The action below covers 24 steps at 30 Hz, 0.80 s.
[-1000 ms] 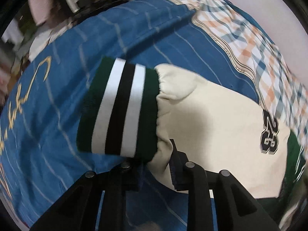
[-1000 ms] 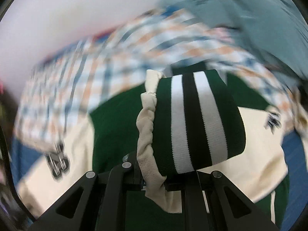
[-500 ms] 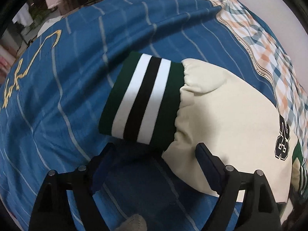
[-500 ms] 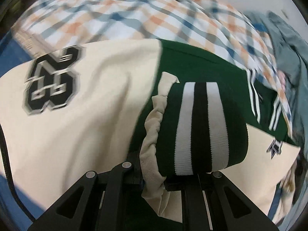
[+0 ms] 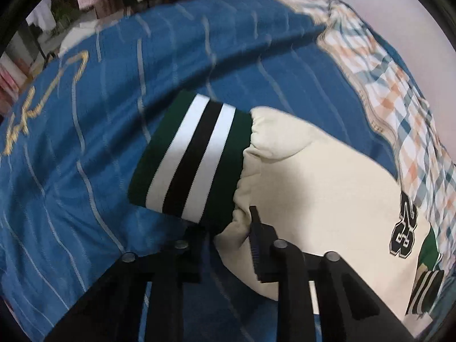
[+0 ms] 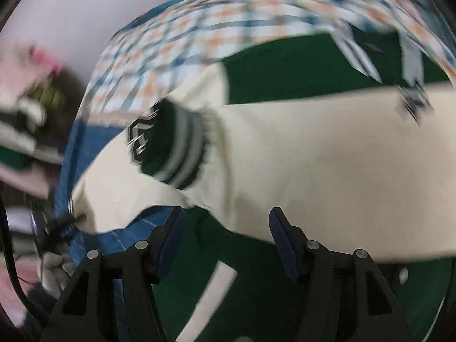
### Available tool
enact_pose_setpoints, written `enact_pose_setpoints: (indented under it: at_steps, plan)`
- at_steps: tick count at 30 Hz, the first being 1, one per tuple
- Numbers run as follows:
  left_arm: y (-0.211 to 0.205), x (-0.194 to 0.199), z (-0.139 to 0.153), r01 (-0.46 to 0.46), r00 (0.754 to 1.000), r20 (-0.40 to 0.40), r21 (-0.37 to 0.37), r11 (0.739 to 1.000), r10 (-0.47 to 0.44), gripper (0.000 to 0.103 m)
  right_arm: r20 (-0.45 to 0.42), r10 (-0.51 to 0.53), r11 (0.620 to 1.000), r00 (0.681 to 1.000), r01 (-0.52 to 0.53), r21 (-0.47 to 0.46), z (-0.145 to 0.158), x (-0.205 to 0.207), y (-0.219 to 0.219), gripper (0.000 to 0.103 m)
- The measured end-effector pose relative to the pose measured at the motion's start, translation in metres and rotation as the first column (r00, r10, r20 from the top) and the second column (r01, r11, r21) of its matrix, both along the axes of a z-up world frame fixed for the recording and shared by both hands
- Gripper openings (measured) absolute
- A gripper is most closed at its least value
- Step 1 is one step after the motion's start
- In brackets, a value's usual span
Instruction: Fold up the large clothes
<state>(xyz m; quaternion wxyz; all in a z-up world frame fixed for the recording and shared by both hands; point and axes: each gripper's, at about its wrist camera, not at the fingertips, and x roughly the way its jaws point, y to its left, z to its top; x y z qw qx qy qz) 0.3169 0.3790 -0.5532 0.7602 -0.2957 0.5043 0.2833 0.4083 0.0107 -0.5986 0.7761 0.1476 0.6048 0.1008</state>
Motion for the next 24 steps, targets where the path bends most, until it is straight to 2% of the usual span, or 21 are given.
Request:
enact_pose_setpoints:
  at_steps: [3, 6, 7, 8, 9, 11, 13, 14, 15, 16, 18, 21, 24]
  plan:
    - [-0.011, 0.007, 0.034, 0.039, 0.999, 0.033, 0.122, 0.992, -0.043, 0.014, -0.048, -0.106, 0.993, 0.993, 0.103, -0.063, -0.011, -0.003, -0.035, 0.063]
    - [-0.029, 0.014, 0.086, 0.077, 0.991, 0.087, 0.257, 0.963, -0.102, 0.013, -0.077, -0.192, 0.969, 0.978, 0.176, -0.173, -0.019, -0.007, -0.054, 0.063]
    - [-0.039, 0.017, 0.107, 0.093, 0.986, 0.107, 0.308, 0.947, -0.132, 0.013, -0.069, -0.203, 0.962, 0.977, 0.185, -0.201, -0.019, -0.004, -0.06, 0.067]
    - [-0.045, 0.023, 0.121, 0.104, 0.981, 0.119, 0.338, 0.936, -0.153, 0.013, -0.055, -0.208, 0.957, 0.977, 0.192, -0.218, -0.02, 0.001, -0.061, 0.079]
    - [-0.051, 0.026, 0.137, 0.12, 0.975, 0.129, 0.369, 0.922, -0.178, 0.013, -0.047, -0.207, 0.957, 0.977, 0.192, -0.217, -0.02, 0.006, -0.056, 0.082]
    - [-0.07, 0.033, 0.166, 0.156, 0.962, 0.139, 0.427, 0.891, -0.235, 0.012, -0.055, -0.194, 0.97, 0.979, 0.183, -0.159, -0.03, 0.024, -0.039, 0.082]
    - [-0.081, 0.038, 0.182, 0.18, 0.956, 0.126, 0.468, 0.865, -0.267, 0.012, -0.068, -0.163, 0.982, 0.984, 0.155, -0.108, -0.045, 0.05, -0.019, 0.082]
    - [-0.092, 0.041, 0.19, 0.196, 0.95, 0.121, 0.49, 0.849, -0.289, 0.012, -0.103, -0.117, 0.992, 0.988, 0.112, -0.056, -0.061, 0.064, -0.001, 0.082]
    - [-0.1, 0.043, 0.196, 0.211, 0.944, 0.116, 0.509, 0.835, -0.309, 0.012, -0.152, -0.076, 0.996, 0.985, 0.067, -0.063, -0.078, 0.076, 0.016, 0.082]
    - [-0.11, 0.045, 0.2, 0.224, 0.941, 0.104, 0.528, 0.82, -0.323, 0.012, -0.163, -0.045, 0.99, 0.986, 0.022, -0.139, -0.089, 0.086, 0.031, 0.083]
    - [-0.133, 0.047, 0.208, 0.253, 0.93, 0.088, 0.555, 0.792, -0.358, 0.012, -0.135, 0.005, 0.979, 0.991, -0.032, -0.201, -0.085, 0.091, 0.044, 0.083]
    - [-0.173, 0.047, 0.217, 0.285, 0.914, 0.072, 0.586, 0.759, -0.399, 0.012, -0.085, -0.018, 0.978, 0.996, 0.0, -0.207, -0.061, 0.084, 0.022, 0.083]
    - [-0.216, 0.056, 0.222, 0.319, 0.899, 0.064, 0.579, 0.75, -0.433, 0.011, -0.043, -0.046, 0.964, 0.998, 0.033, -0.263, -0.038, 0.073, -0.015, 0.089]
